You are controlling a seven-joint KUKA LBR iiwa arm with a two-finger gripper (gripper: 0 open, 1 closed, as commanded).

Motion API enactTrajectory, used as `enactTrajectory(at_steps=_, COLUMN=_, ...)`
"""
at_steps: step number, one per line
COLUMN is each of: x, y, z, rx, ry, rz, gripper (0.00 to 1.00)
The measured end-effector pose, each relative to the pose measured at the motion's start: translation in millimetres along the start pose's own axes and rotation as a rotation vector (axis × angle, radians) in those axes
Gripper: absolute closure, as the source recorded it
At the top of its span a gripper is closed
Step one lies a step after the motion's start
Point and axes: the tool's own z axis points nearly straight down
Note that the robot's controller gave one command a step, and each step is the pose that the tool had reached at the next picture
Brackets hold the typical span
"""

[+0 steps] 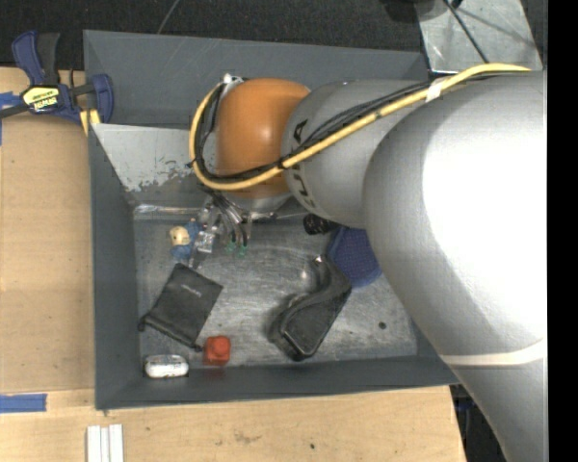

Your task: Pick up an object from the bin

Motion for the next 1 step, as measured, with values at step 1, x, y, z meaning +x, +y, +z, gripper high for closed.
enactTrajectory(at_steps=1, x=16.8, y=-50.8, z=-166.2, rx=0.004, ry=0.007, rz=-0.302, gripper=1.0)
